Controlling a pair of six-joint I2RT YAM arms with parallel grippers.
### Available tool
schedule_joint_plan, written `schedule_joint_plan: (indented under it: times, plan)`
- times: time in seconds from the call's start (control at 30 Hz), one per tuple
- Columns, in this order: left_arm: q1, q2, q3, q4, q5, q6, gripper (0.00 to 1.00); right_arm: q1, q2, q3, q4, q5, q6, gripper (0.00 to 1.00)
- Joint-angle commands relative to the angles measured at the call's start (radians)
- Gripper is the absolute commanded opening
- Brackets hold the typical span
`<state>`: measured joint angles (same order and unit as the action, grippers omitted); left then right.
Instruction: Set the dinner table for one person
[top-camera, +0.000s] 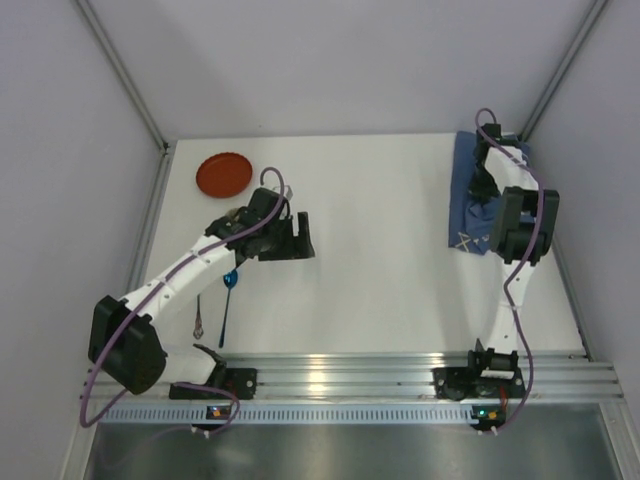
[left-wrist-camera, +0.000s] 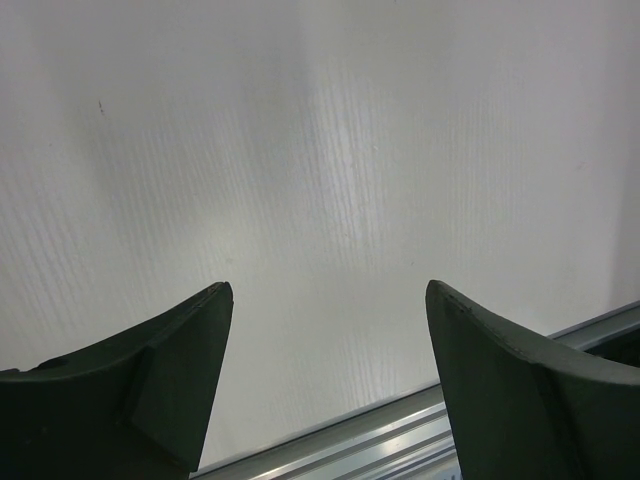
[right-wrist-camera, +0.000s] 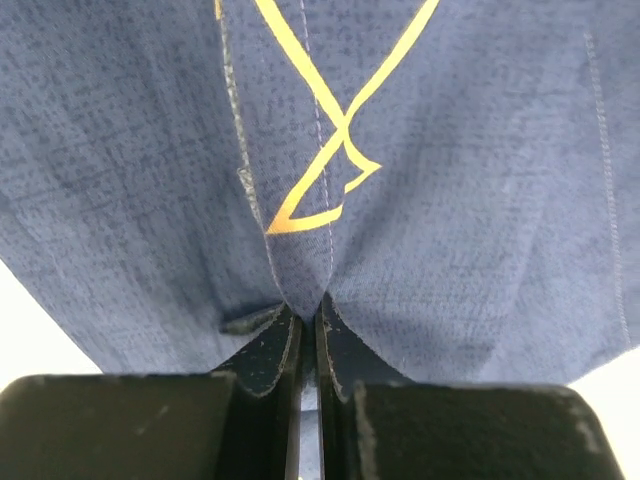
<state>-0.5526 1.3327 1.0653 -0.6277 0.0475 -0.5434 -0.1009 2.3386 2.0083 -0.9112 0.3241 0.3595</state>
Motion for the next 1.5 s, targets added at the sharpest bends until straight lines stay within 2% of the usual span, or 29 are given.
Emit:
schedule_joint_plan:
  times: [0.0, 0.1, 0.2, 0.23, 0.33, 0.37, 0.43, 0.57, 0.6, 0.7, 0.73, 0.77, 0.8, 0.83, 0.93, 1.07, 1.17, 1.33, 1.37, 1.4, 1.43, 1.47]
  plan:
    - [-0.003, 0.010, 0.050, 0.049, 0.032, 0.000, 0.83, -0.010, -0.140, -0.040, -0.032, 0.024, -0.030, 0.00]
    - [-0.004, 0.003, 0.067, 0.054, 0.040, -0.016, 0.83, -0.010, -0.250, -0.111, -0.032, 0.003, -0.040, 0.00]
    - [-0.006, -0.015, 0.097, 0.040, 0.031, -0.032, 0.82, 0.000, -0.329, -0.173, -0.012, -0.176, -0.073, 0.00]
    - [-0.006, -0.023, 0.104, 0.031, 0.023, -0.036, 0.82, 0.010, -0.347, -0.202, -0.009, -0.286, -0.071, 0.00]
    - [-0.009, -0.059, 0.124, 0.002, 0.011, -0.061, 0.81, 0.136, -0.406, -0.198, -0.044, -0.319, -0.080, 0.00]
    - [-0.010, -0.082, 0.127, -0.006, 0.006, -0.075, 0.81, 0.224, -0.416, -0.191, -0.058, -0.319, -0.091, 0.00]
    - [-0.012, -0.108, 0.130, -0.029, -0.001, -0.102, 0.81, 0.320, -0.421, -0.132, -0.121, -0.358, -0.105, 0.00]
    - [-0.015, -0.200, 0.140, -0.082, -0.038, -0.144, 0.81, 0.603, -0.342, 0.024, -0.279, -0.509, -0.119, 0.00]
    - [-0.015, -0.214, 0.153, -0.098, -0.040, -0.153, 0.81, 0.648, -0.306, 0.083, -0.293, -0.543, -0.119, 0.00]
    - [-0.015, -0.266, 0.195, -0.173, -0.101, -0.187, 0.81, 0.780, -0.268, 0.125, -0.259, -0.606, -0.068, 0.00]
    - [-0.015, -0.277, 0.205, -0.200, -0.109, -0.197, 0.81, 0.800, -0.262, 0.125, -0.241, -0.625, -0.021, 0.08]
    - [-0.015, -0.300, 0.222, -0.214, -0.116, -0.202, 0.82, 0.828, -0.254, 0.118, -0.198, -0.644, 0.001, 0.66]
    - [-0.015, -0.308, 0.226, -0.227, -0.127, -0.207, 0.82, 0.837, -0.254, 0.101, -0.178, -0.664, 0.019, 0.93]
    - [-0.015, -0.317, 0.229, -0.236, -0.129, -0.210, 0.82, 0.845, -0.251, 0.098, -0.167, -0.659, 0.041, 0.99]
    - [-0.015, -0.351, 0.229, -0.291, -0.136, -0.220, 0.82, 0.849, -0.259, 0.093, -0.160, -0.626, 0.055, 1.00]
    - [-0.015, -0.405, 0.176, -0.329, -0.138, -0.236, 0.81, 0.833, -0.356, 0.038, -0.140, -0.585, 0.058, 1.00]
    - [-0.017, -0.438, 0.118, -0.337, -0.136, -0.240, 0.81, 0.810, -0.467, -0.096, -0.073, -0.541, 0.071, 1.00]
    - [-0.015, -0.416, 0.056, -0.308, -0.107, -0.219, 0.81, 0.710, -0.584, -0.452, 0.084, -0.534, 0.094, 1.00]
    - [-0.017, -0.406, 0.029, -0.296, -0.101, -0.211, 0.81, 0.654, -0.590, -0.498, 0.137, -0.548, 0.096, 0.96]
    - [-0.018, -0.392, 0.015, -0.284, -0.101, -0.205, 0.80, 0.623, -0.591, -0.587, 0.170, -0.586, 0.099, 0.82]
    - [-0.018, -0.359, 0.001, -0.262, -0.101, -0.196, 0.80, 0.591, -0.588, -0.626, 0.198, -0.605, 0.111, 0.60]
    - [-0.020, -0.342, -0.023, -0.250, -0.101, -0.193, 0.80, 0.529, -0.570, -0.660, 0.239, -0.621, 0.116, 0.26]
